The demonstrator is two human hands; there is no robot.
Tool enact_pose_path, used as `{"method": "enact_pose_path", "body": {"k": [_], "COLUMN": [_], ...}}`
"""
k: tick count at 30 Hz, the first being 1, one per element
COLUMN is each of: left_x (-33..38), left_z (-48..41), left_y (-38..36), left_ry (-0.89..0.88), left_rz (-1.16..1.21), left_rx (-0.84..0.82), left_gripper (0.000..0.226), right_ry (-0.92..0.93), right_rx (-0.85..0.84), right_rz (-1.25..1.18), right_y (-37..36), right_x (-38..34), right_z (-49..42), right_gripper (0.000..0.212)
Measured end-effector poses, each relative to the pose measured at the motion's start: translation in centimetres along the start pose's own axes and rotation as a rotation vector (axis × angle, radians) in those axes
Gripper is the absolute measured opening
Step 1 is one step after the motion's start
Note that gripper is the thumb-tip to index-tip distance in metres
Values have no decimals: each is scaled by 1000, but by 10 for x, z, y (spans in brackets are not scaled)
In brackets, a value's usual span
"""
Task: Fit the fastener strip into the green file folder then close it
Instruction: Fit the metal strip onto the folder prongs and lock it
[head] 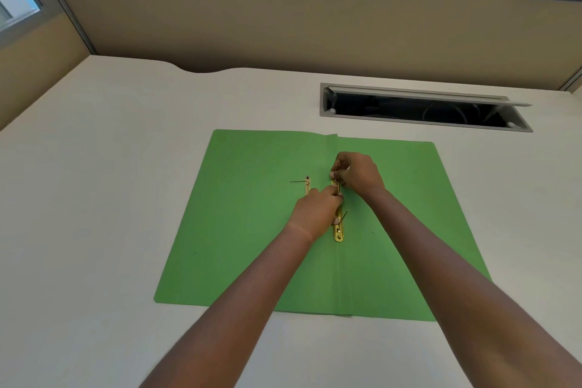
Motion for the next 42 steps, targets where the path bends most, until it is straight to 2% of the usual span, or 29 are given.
{"method": "enact_pose_path", "body": {"k": [5,9,15,18,21,26,33,42], "left_x": [0,0,0,-1,-2,-3,-2,0], "left_z": [0,2,2,2,2,2,3,4], "left_y": [0,0,0,0,-1,-1,2,3], "left_ry": [1,-1,0,5,12,21,33,49], "left_rz": [17,26,27,43,48,100,107,131], "left_rx": [-9,-6,10,3,-2,9,24,0], "left_gripper": [51,52,49,50,49,46,44,54], "right_ry": [8,-89,-256,-313,-347,-214,32,242], "right_rx": [-118,-150,69,170,198,161,-44,140], "right_rz": [176,131,-145,-228,-381,-442,-227,136], "right_y": [-2,-3,-5,-2,4,9,-5,-11], "right_x": [-4,-3,10,17,21,20,11,11], "right_z": [-10,-19,-13,-7,7,61,121,147], "right_gripper": [9,11,16,29,27,16,19,18]}}
Point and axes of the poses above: each hand's wrist, its own z-axis away from the middle knuckle, its own y-axis out of the back of the hand, x = y × z, the point moved 4 cm from there along -z, towards the middle knuckle, and after that the axes turned 8 degrees about -z, right-handed, at the moved point
